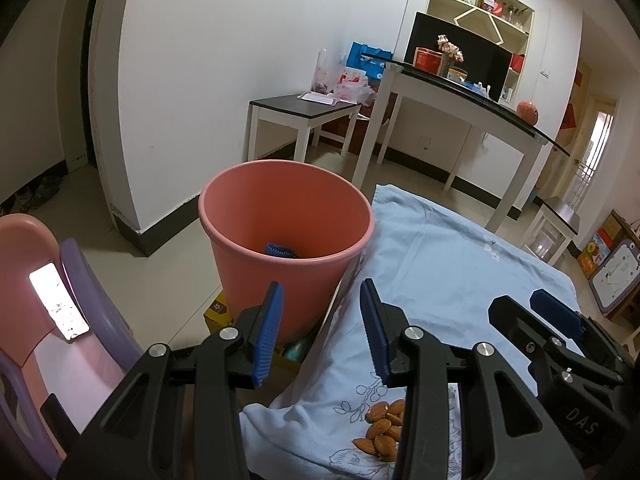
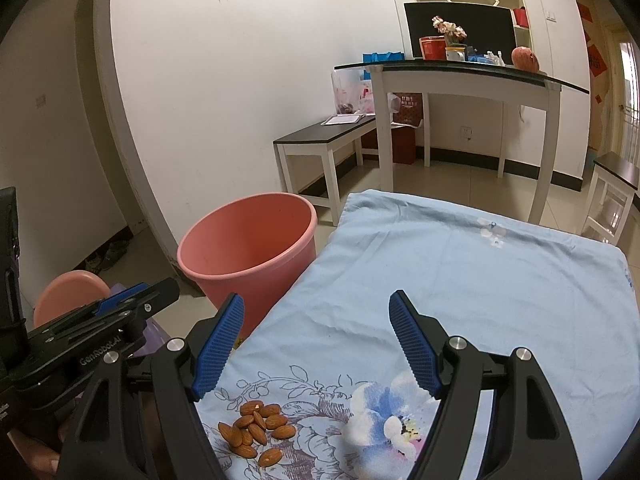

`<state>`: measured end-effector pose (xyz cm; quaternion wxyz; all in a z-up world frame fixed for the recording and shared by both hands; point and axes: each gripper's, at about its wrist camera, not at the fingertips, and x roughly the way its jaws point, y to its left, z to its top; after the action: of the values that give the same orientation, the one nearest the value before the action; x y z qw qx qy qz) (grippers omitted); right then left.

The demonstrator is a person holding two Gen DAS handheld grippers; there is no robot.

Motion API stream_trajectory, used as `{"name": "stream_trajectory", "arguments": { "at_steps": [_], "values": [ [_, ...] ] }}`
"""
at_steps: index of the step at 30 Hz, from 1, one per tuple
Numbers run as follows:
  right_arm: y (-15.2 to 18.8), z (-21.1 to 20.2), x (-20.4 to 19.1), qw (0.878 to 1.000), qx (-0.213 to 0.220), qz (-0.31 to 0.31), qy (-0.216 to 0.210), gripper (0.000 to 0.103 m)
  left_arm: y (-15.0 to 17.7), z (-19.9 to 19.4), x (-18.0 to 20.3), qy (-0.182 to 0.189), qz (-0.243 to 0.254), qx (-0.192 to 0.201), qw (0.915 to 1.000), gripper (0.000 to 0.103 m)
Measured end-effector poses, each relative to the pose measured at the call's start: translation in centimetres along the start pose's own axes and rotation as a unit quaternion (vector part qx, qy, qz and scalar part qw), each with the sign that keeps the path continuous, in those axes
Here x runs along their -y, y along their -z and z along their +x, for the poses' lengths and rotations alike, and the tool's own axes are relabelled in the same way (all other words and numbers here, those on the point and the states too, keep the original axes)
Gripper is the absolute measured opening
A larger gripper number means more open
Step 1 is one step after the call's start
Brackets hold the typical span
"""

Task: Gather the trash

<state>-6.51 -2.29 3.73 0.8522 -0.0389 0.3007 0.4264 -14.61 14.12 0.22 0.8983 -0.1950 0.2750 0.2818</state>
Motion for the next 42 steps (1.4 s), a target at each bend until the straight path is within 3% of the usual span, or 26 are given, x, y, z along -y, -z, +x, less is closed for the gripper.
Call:
{"name": "stream_trajectory", "arguments": {
  "at_steps": [42],
  "values": [
    [0.1,0.6,0.7,1.0,-0.01,0.008,0.003,0.074,0.5,1.1,-0.2,-0.009,0.005,-0.02,0.9998,0.041]
  ]
}}
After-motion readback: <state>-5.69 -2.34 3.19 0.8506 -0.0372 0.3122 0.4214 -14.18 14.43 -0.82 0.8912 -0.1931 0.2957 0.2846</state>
